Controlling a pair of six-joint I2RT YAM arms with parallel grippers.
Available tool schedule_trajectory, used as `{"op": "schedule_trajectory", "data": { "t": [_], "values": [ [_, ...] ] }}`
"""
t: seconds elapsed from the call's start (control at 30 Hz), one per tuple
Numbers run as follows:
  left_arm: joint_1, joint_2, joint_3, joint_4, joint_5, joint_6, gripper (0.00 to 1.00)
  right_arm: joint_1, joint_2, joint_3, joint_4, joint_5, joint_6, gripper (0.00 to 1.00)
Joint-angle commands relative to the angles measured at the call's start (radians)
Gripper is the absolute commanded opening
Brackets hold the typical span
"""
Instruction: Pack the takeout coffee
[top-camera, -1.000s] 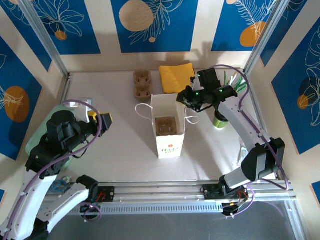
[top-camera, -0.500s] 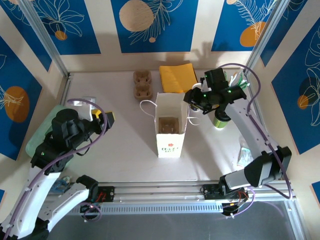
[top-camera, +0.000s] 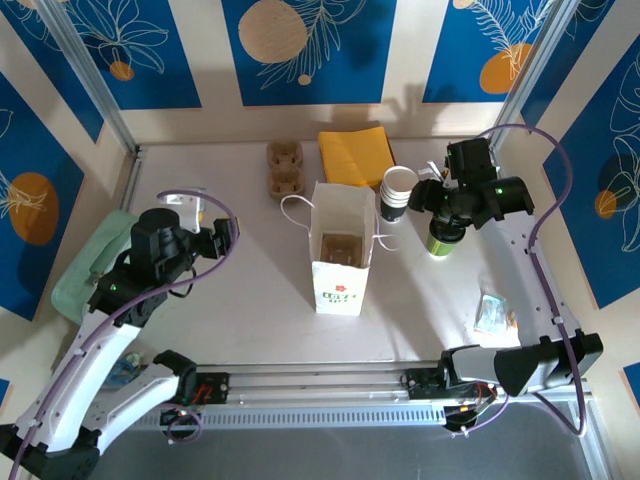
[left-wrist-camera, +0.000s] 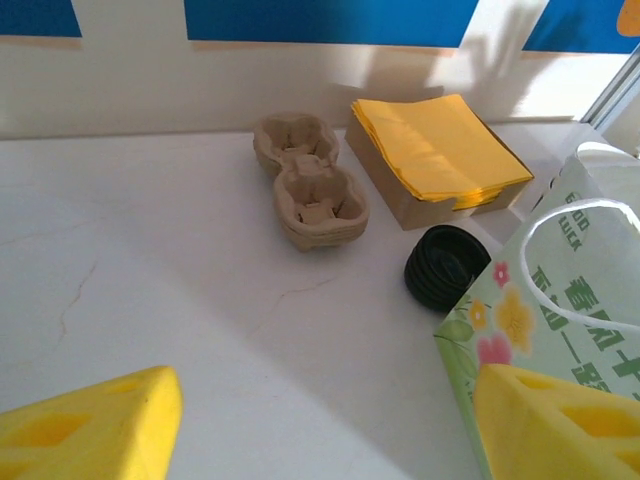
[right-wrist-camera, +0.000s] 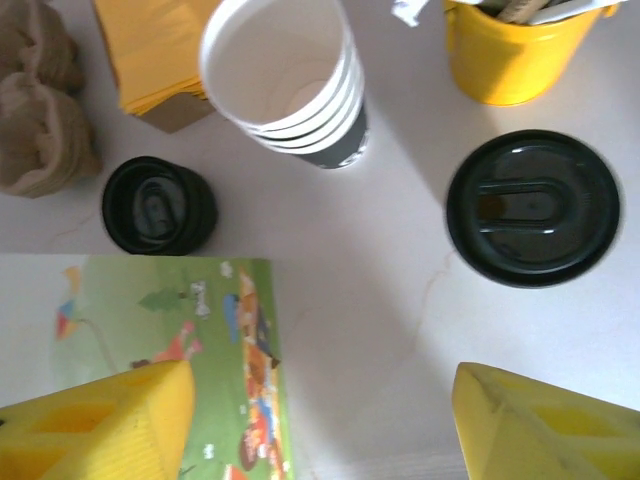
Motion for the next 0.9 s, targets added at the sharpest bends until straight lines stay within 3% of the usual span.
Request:
{"op": "schedule_trajectory", "data": {
  "t": [0.0, 0.2, 0.63, 0.87],
  "values": [
    [-0.004, -0.004, -0.02, 0.037, -0.034, 0.004, 0.78, -0.027, -0.017, -0.038, -0.022, 0.055, -0.08, 0.74],
    [-0.004, -0.005, -0.039, 0.045, -0.029, -0.004, 0.82, -0.125, 0.064, -0.068, -0.041, 0.008, -0.115, 0.79],
    [-0.004, -0.01, -0.04, 0.046, 0.001, -0.001, 0.83, -0.191, 0.262, -0.046, -0.025, 0.056, -0.209, 0.89],
    [-0.003, -0.014, -0.039, 0.048, 0.015, 0.002, 0.85, -0.241, 0.285, -0.045, -0.005, -0.029, -0.235, 0.91]
  ]
}}
